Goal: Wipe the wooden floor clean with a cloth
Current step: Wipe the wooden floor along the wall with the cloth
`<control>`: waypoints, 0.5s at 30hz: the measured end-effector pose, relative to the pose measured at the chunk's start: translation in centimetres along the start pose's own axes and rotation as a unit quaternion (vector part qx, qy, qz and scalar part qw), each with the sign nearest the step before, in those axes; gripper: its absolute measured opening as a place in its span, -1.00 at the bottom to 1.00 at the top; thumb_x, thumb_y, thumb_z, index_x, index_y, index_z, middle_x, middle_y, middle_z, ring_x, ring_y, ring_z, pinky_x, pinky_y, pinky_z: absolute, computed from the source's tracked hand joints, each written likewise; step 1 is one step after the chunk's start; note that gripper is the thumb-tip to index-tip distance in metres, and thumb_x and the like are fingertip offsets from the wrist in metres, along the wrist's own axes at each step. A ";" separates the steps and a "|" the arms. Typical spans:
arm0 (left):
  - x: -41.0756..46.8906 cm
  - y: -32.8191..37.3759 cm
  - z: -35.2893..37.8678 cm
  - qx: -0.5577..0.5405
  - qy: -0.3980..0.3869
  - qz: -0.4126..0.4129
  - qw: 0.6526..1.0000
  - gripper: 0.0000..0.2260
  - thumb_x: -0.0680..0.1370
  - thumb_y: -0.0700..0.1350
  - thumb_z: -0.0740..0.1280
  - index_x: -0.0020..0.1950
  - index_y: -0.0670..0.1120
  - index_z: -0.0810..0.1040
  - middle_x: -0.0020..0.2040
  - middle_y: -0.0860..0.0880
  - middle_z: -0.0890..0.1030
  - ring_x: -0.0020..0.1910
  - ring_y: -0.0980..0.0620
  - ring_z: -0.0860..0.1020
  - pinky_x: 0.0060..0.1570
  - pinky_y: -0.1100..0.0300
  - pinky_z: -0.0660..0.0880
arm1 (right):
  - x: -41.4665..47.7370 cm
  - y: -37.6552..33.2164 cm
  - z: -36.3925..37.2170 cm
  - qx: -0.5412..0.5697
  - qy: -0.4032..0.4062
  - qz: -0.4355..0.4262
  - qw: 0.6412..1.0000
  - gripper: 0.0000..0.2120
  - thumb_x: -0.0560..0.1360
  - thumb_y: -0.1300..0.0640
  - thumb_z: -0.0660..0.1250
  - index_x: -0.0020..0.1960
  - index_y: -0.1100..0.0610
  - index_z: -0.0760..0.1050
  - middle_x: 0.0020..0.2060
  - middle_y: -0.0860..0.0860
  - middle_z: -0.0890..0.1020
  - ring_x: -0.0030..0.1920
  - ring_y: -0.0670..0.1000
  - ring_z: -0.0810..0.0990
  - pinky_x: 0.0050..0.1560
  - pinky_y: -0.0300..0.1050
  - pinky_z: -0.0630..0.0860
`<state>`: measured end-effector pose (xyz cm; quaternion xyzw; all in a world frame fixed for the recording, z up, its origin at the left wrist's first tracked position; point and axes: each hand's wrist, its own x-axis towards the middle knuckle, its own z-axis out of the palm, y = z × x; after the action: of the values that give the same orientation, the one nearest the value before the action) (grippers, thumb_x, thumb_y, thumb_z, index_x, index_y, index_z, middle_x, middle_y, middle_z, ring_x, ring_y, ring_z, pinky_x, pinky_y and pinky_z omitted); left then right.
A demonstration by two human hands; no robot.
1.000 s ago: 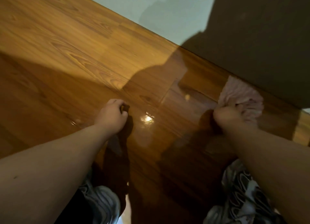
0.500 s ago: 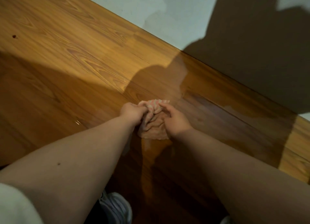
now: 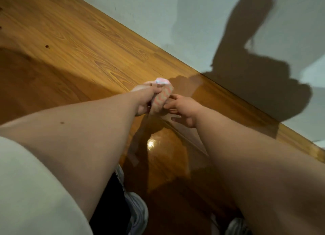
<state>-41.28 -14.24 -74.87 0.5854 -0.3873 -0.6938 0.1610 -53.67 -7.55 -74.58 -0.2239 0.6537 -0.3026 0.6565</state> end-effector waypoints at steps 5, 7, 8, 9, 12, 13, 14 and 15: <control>-3.5 1.1 -2.1 -0.012 0.040 -0.017 0.999 -0.90 0.51 -0.21 0.24 -0.07 -0.13 0.55 -0.01 -0.19 0.61 -0.05 -0.11 0.56 0.01 0.05 0.48 | -2.1 -1.3 2.0 -0.082 0.015 -0.021 0.996 -0.76 0.47 0.22 0.35 0.12 0.05 0.56 -0.01 -0.01 0.56 0.02 0.01 0.49 -0.06 -0.08 0.43; -3.3 0.9 -2.2 0.006 0.070 0.005 0.998 -0.92 0.50 -0.21 0.29 -0.05 -0.14 0.56 -0.01 -0.17 0.64 -0.04 -0.10 0.60 -0.03 0.06 0.53 | -1.9 -1.4 1.6 -0.144 0.032 -0.043 0.988 -0.80 0.45 0.18 0.38 0.07 0.08 0.55 -0.01 -0.02 0.57 0.00 -0.02 0.49 -0.15 -0.12 0.37; -2.9 0.5 -2.1 0.012 0.081 0.023 0.996 -0.88 0.52 -0.21 0.30 0.03 -0.14 0.58 0.03 -0.17 0.64 -0.01 -0.11 0.62 0.00 0.02 0.57 | -1.7 -1.2 1.1 -0.163 0.042 -0.046 0.985 -0.79 0.45 0.18 0.40 0.08 0.10 0.54 -0.01 0.00 0.59 0.00 -0.01 0.52 -0.20 -0.14 0.39; -2.2 0.0 -1.9 0.013 0.093 0.039 0.995 -0.82 0.55 -0.20 0.31 0.13 -0.13 0.56 0.08 -0.18 0.63 0.02 -0.12 0.62 0.04 -0.04 0.58 | -1.2 -1.1 0.3 -0.172 0.052 -0.044 0.983 -0.79 0.44 0.20 0.41 0.07 0.13 0.54 -0.01 0.03 0.61 0.01 0.03 0.55 -0.21 -0.13 0.45; -0.1 -1.8 -2.5 0.036 0.187 0.069 0.979 -0.79 0.54 -0.12 0.37 0.16 -0.05 0.48 -0.05 -0.07 0.63 -0.04 -0.07 0.62 -0.03 0.03 0.59 | 1.3 -1.7 -1.1 -0.190 0.027 0.005 0.981 -0.73 0.43 0.16 0.45 0.10 0.15 0.51 0.03 0.10 0.64 0.05 0.11 0.62 0.05 0.06 0.60; 0.8 -2.2 -3.1 0.050 0.216 0.078 0.972 -0.80 0.52 -0.12 0.39 0.10 -0.01 0.46 -0.16 0.01 0.60 -0.14 0.00 0.60 -0.15 0.14 0.58 | 2.5 -2.1 -1.2 -0.206 0.002 0.037 0.978 -0.65 0.42 0.12 0.47 0.15 0.15 0.50 0.05 0.09 0.64 0.07 0.11 0.61 0.12 0.10 0.57; 1.6 -2.3 -3.7 0.070 0.243 0.085 0.964 -0.80 0.50 -0.12 0.40 0.07 0.02 0.44 -0.25 0.07 0.55 -0.25 0.06 0.57 -0.29 0.23 0.52 | 3.8 -2.8 -1.0 -0.226 -0.028 0.068 0.971 -0.60 0.40 0.09 0.48 0.18 0.14 0.48 0.06 0.08 0.64 0.08 0.11 0.61 0.15 0.10 0.55; 2.3 -2.3 -4.5 0.091 0.265 0.086 0.956 -0.79 0.49 -0.10 0.41 0.06 0.04 0.44 -0.29 0.09 0.52 -0.32 0.10 0.53 -0.37 0.26 0.45 | 4.9 -3.5 -0.6 -0.247 -0.053 0.091 0.963 -0.59 0.39 0.07 0.49 0.18 0.14 0.47 0.07 0.07 0.63 0.08 0.11 0.60 0.15 0.10 0.55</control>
<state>-37.15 -15.86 -78.15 0.7249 -0.4409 -0.4594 0.2628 -54.80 -13.41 -75.71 -0.3346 0.6901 -0.0586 0.6391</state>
